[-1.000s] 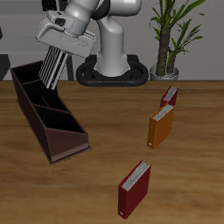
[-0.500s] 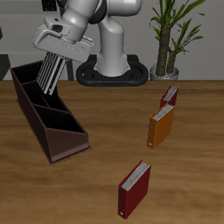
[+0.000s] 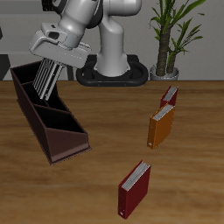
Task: Place the striped book into the right desk caddy's back compartment
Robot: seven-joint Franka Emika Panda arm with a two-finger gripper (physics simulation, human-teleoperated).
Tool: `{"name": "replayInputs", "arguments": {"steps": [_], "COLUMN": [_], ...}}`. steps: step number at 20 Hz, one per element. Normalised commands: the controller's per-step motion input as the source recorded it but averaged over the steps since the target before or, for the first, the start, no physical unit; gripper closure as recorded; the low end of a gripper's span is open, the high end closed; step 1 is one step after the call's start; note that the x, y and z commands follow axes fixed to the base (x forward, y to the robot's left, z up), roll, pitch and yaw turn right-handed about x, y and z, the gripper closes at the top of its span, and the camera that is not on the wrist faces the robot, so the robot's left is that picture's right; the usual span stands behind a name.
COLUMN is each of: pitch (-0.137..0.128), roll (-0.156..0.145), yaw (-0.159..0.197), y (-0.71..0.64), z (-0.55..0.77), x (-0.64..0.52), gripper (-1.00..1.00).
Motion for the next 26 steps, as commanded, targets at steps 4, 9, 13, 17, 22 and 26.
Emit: {"name": "replayInputs", "arguments": {"steps": [4,9,13,17,22,26], "pitch": [0.02,0.018,0.024,0.049,0.04,0.031], "roll": [-0.007,-0.005,0.014,-0.001,-0.01,-0.001], "yaw": [-0.008,0.0,-0.012,-0.013,-0.011,-0.004], "y": [-0.06,-0.01,0.04,-0.05,-0.08,-0.04], "z": [-0.1,-0.16,-0.17,-0.27,-0.29,-0.2], "x": [0.09,0.13,0.1,0.14,0.09,0.03], "gripper": [1.0,1.0,1.0,1.0,1.0,1.0]}}
